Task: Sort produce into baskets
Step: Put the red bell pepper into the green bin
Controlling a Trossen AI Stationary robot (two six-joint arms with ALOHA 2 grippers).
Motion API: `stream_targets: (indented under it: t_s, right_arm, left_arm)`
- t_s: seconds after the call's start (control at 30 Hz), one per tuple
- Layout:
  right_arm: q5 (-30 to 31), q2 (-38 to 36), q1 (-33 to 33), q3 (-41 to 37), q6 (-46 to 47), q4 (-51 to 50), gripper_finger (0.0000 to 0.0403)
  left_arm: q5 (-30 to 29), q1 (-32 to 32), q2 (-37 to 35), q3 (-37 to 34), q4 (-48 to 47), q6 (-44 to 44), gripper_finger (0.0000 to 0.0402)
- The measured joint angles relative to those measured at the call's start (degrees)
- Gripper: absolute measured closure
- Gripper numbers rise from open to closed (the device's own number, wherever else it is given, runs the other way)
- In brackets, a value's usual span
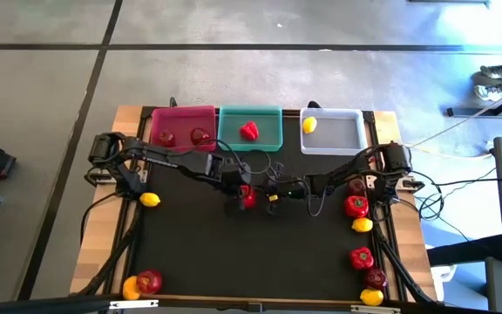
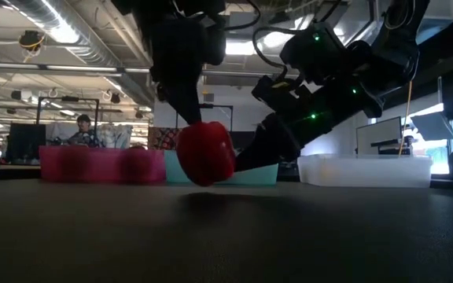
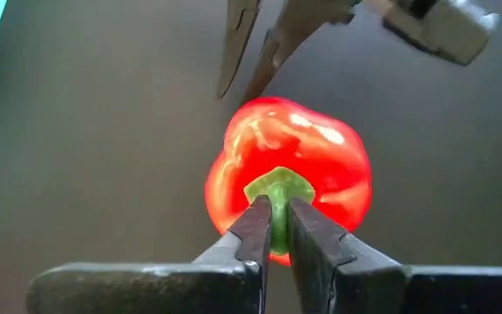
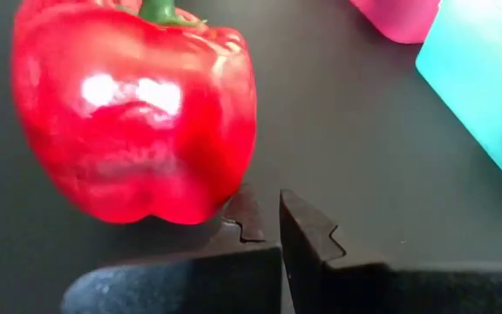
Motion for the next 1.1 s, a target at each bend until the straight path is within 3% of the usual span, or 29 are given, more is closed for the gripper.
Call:
stream_targets:
  t_s: [0.27, 0.4, 0.7, 1.1]
  right_arm:
    - [0.47, -0.26, 0.02, 0.0, 1.89, 1.43, 0.0402]
    - [0.51, -0.26, 0.02, -0.02, 2.17, 1.51, 0.0402]
    - [0.52, -0.26, 0.02, -0.02, 3.96, 1.36, 0.0402]
    - [0.59, -0.26, 0.02, -0.02, 3.28, 1.38, 0.0402]
  left_arm:
    - [-4.21, 0.71, -2.96, 3.8, -9.8, 1.13, 0.0372]
    - [-5.43, 2.72, -4.47, 6.1, -9.9, 4.04, 0.0372]
    - [-5.51, 11.19, -4.81, 12.9, -12.73, 9.48, 0.0373]
    - [-5.67, 23.74, -4.38, 20.46, -16.08, 9.5, 0.0373]
